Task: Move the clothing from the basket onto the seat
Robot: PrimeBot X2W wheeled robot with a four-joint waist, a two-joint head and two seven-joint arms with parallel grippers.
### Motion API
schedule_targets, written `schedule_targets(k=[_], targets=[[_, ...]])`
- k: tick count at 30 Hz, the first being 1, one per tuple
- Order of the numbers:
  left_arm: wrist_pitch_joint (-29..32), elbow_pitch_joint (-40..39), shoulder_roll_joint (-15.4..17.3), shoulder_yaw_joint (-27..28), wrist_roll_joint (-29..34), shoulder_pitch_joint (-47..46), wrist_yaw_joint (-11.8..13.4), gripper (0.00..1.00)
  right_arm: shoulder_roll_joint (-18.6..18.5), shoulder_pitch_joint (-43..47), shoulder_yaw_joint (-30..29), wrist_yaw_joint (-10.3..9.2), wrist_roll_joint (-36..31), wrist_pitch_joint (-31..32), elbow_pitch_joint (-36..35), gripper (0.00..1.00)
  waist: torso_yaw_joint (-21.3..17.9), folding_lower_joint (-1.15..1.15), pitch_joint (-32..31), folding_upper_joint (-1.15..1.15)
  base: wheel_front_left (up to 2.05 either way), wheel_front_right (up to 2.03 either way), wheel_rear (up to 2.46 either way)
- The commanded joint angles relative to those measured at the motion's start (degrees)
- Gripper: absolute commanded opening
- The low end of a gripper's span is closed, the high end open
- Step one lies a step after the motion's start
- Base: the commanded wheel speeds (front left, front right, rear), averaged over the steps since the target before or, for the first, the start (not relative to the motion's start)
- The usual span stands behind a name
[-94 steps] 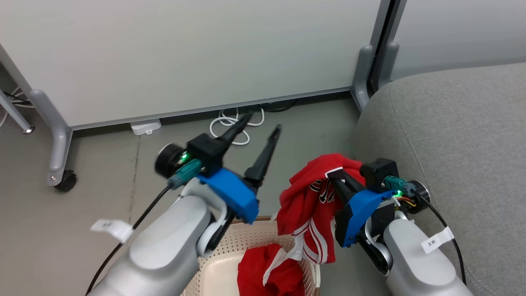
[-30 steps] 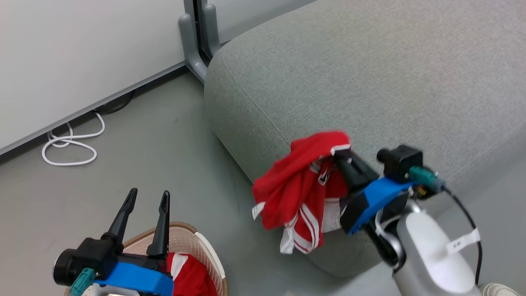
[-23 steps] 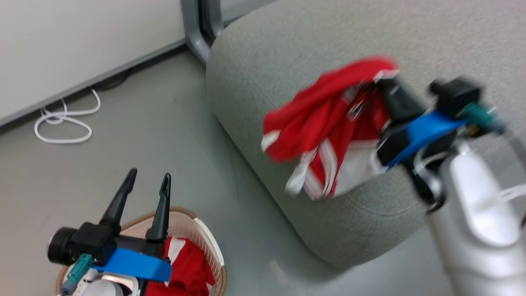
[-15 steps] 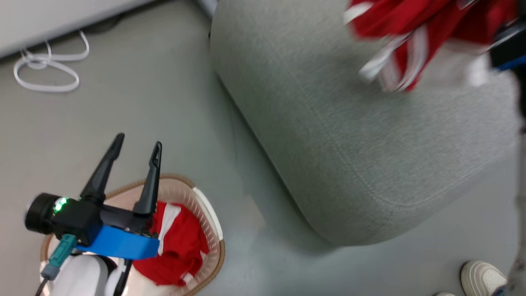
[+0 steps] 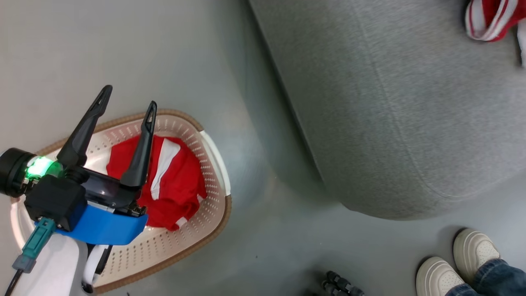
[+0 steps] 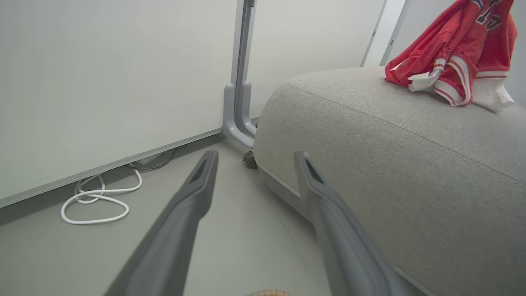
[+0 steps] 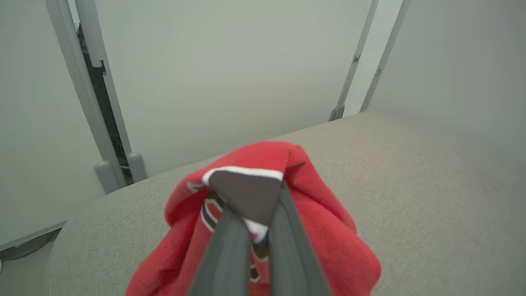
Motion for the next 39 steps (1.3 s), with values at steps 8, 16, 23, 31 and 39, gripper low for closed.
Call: schedule_targets(k=[8,16,23,31,39], targets=[[0.18,-0.85,-0.74,-1.30,-0.02,-0.14,0.59,1.00,0.87,1.01,-5.34,0.01,-6.05,-2.54,11.90,0.09,4.16,-0.02,1.73,0.00,0.00,0.00,0.00],[-1.78,2.98,-2.60,-2.57,-0.75,0.23,0.95,1.00,0.96,2.88,-4.05,0.01,-10.03,-4.14,16.33,1.00,5.60,-0.02,-3.13,0.00,0.00,0.00,0.00],[-3.75,8.87,-6.10,-2.92,-2.38,1.02,1.24,1.00,1.45,8.57,1.87,0.01,-10.54,-5.58,16.08,1.00,6.80,-0.02,-10.98,0.00,0.00,0.00,0.00],[-4.16,14.55,-9.95,-0.82,-4.02,4.89,1.65,1.00,2.38,19.75,11.48,0.01,-8.25,-6.75,8.97,1.00,8.40,-0.02,-21.60,0.00,0.00,0.00,0.00],[-4.19,17.71,-12.80,3.67,-4.84,9.72,1.52,1.00,4.83,33.29,19.14,0.01,-5.21,-6.50,-5.55,1.00,9.14,-0.02,-29.32,0.00,0.00,0.00,0.00]])
